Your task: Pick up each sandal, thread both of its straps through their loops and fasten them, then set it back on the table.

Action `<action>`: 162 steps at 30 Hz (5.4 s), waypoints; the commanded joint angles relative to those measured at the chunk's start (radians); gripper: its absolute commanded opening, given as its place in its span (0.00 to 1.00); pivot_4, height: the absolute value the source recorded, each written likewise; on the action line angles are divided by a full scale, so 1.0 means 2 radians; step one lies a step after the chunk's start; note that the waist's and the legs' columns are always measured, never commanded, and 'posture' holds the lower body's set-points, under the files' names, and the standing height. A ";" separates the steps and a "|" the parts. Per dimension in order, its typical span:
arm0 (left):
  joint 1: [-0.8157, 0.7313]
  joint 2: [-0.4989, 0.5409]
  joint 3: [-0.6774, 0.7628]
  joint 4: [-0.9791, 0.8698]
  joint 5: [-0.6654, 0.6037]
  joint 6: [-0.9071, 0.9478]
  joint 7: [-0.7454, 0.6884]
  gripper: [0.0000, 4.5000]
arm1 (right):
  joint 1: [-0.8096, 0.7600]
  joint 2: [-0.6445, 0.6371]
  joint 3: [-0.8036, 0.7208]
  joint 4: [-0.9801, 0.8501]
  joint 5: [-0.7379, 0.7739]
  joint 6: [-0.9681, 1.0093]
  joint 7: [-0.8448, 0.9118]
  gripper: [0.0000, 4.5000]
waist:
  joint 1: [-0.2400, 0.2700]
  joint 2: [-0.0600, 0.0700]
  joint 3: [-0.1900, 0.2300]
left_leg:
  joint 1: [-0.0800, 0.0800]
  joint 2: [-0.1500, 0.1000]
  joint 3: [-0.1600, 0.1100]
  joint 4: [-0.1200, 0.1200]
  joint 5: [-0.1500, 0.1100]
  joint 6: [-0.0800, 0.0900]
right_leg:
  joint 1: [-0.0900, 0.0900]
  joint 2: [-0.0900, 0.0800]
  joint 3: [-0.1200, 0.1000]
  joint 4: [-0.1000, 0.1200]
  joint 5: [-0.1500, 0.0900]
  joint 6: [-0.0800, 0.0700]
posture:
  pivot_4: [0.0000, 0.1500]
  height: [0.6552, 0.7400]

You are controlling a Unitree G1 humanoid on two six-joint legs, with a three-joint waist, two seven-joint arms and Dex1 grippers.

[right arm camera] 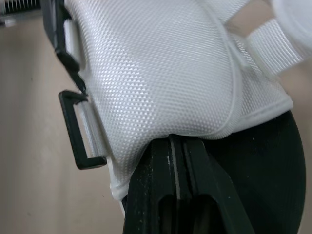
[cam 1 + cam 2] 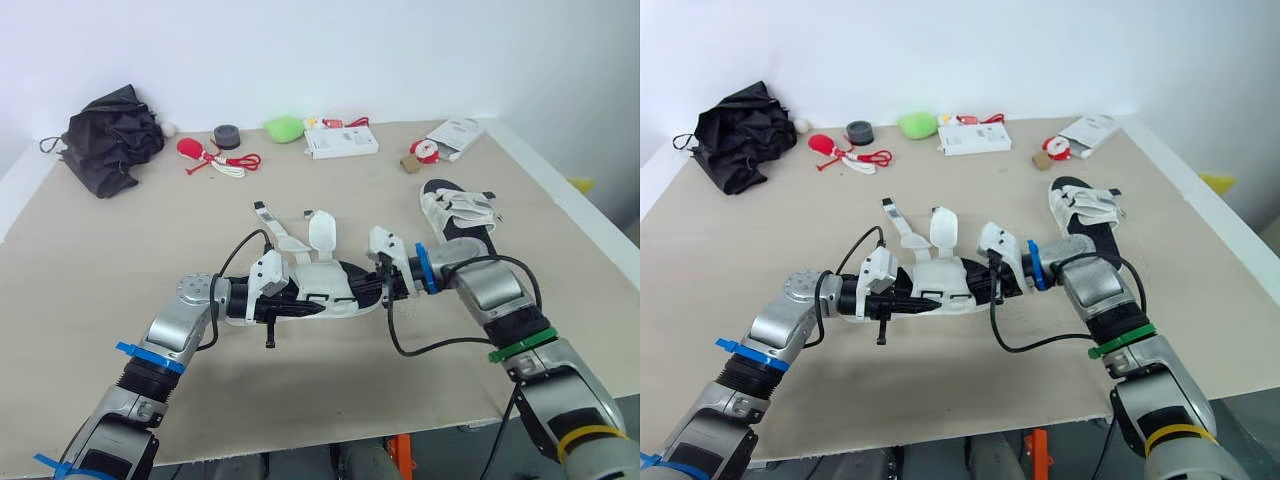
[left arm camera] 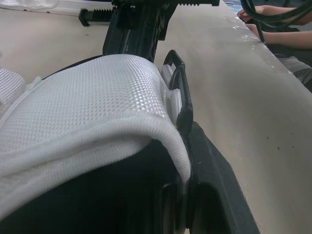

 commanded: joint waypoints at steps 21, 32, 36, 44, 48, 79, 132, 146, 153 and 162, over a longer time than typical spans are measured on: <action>-0.052 0.145 0.149 -0.023 -0.275 0.438 -0.040 0.70 | 0.003 0.017 0.020 0.063 -0.050 -0.030 0.021 0.00 | -0.006 -0.001 0.000 | 0.000 0.001 -0.002 0.000 0.000 0.000 | 0.000 0.000 -0.001 0.000 -0.001 0.000 | 1.00 1.00; -0.202 0.014 0.284 0.339 -0.215 0.389 0.286 0.70 | 0.017 0.021 0.018 0.046 -0.056 -0.034 0.019 0.00 | -0.006 -0.003 -0.001 | 0.000 0.000 -0.003 -0.001 0.000 0.000 | 0.001 0.000 -0.003 0.000 0.000 0.001 | 1.00 1.00; -0.220 -0.013 0.306 0.404 -0.207 0.377 0.342 0.70 | 0.015 0.021 0.013 0.041 -0.054 -0.029 0.015 0.00 | -0.007 -0.003 -0.001 | 0.000 0.000 -0.003 -0.001 0.000 -0.001 | 0.000 0.000 -0.003 0.000 0.000 0.002 | 1.00 1.00; -0.277 -0.052 0.344 0.482 -0.189 0.289 0.404 0.70 | 0.017 0.025 0.009 0.038 -0.057 -0.027 0.011 0.00 | -0.006 -0.003 -0.003 | 0.001 -0.001 -0.004 -0.002 0.000 -0.002 | 0.001 0.000 -0.003 0.000 0.001 0.002 | 1.00 1.00; -0.302 -0.065 0.360 0.521 -0.176 0.217 0.429 0.70 | 0.017 0.028 0.006 0.037 -0.058 -0.026 0.011 0.00 | -0.007 -0.004 -0.003 | 0.001 -0.001 -0.004 -0.002 0.001 -0.002 | 0.001 0.000 -0.003 0.000 0.001 0.002 | 1.00 1.00; -0.047 -0.062 0.126 -0.052 -0.113 -0.039 -0.060 0.01 | 0.038 0.012 -0.008 0.014 -0.055 -0.009 0.013 0.00 | -0.006 -0.005 -0.002 | 0.003 -0.001 -0.003 -0.009 0.003 -0.010 | 0.000 0.000 -0.001 -0.002 -0.002 0.000 | 1.00 1.00; 0.150 0.101 -0.005 -0.210 -0.212 0.296 0.096 0.46 | 0.042 0.006 -0.014 -0.002 -0.052 0.011 0.015 0.00 | -0.004 -0.004 -0.002 | 0.003 0.000 -0.003 -0.009 0.000 -0.006 | 0.000 -0.001 -0.003 -0.002 -0.006 -0.004 | 1.00 1.00; 0.104 0.054 0.073 -0.177 -0.314 0.395 0.126 0.03 | 0.043 0.002 -0.018 -0.007 -0.053 0.016 0.018 0.00 | -0.004 -0.004 -0.002 | 0.003 -0.001 -0.003 -0.009 0.000 -0.006 | 0.000 -0.002 -0.003 -0.002 -0.006 -0.003 | 1.00 1.00; -0.017 -0.015 0.166 -0.059 -0.393 0.476 0.221 0.03 | 0.035 0.006 -0.020 0.003 -0.055 0.012 0.013 0.00 | 0.000 -0.006 -0.001 | 0.001 -0.002 -0.005 -0.008 0.001 -0.005 | 0.000 -0.001 -0.005 -0.002 -0.005 -0.002 | 1.00 1.00; -0.074 -0.025 0.165 0.004 -0.358 0.479 0.249 0.03 | 0.040 0.008 -0.024 0.001 -0.053 0.011 0.006 0.00 | -0.003 -0.006 -0.001 | 0.001 -0.002 -0.005 -0.008 0.001 -0.006 | 0.000 -0.001 -0.004 -0.002 -0.003 0.001 | 1.00 1.00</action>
